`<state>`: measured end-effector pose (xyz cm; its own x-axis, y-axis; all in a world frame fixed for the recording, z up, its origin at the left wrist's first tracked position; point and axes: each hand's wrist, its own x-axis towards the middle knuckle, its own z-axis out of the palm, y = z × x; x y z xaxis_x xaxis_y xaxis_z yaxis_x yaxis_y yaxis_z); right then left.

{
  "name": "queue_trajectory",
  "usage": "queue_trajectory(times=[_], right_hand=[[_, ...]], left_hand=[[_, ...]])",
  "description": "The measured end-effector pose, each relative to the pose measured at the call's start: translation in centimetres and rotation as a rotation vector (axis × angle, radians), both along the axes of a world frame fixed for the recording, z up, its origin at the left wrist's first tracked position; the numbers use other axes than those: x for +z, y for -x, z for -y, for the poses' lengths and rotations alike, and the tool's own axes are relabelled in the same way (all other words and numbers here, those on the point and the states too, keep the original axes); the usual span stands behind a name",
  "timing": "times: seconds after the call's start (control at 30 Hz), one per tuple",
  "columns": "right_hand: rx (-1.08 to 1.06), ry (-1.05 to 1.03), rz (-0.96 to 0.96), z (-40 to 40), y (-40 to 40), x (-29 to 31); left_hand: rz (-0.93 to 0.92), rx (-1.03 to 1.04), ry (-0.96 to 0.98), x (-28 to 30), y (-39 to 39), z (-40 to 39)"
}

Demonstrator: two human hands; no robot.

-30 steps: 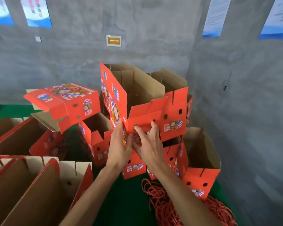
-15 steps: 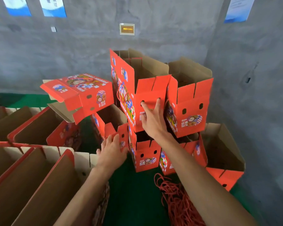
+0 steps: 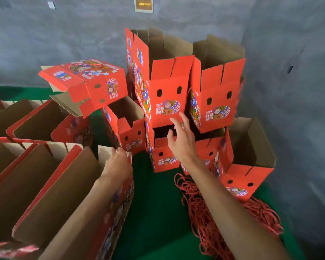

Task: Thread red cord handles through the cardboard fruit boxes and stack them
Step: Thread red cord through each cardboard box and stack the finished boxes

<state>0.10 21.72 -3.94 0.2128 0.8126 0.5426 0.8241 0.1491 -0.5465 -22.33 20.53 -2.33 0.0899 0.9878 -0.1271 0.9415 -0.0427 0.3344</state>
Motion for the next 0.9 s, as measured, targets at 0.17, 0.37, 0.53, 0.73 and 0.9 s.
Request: queue_trajectory(times=[0.17,0.37,0.53,0.73,0.9], right_hand=[[0.040,0.084,-0.067,2.7,-0.6,-4.6],[0.080,0.645,-0.081,8.0,-3.1,-13.0],[0.039,0.901,0.162,12.5,-4.8,-18.7],[0.009,0.833,0.325,14.1,-4.5,-20.5],[-0.005,0.811,0.154,14.3,-3.4,-20.2]], left_hand=[[-0.022,-0.013,0.089,-0.2,0.1,1.6],[-0.089,-0.145,0.185,0.2,-2.0,2.3],[-0.049,-0.229,0.221,0.2,-4.0,2.4],[0.002,-0.268,0.264,0.5,-5.6,2.4],[0.085,-0.259,0.345,0.0,-6.8,2.1]])
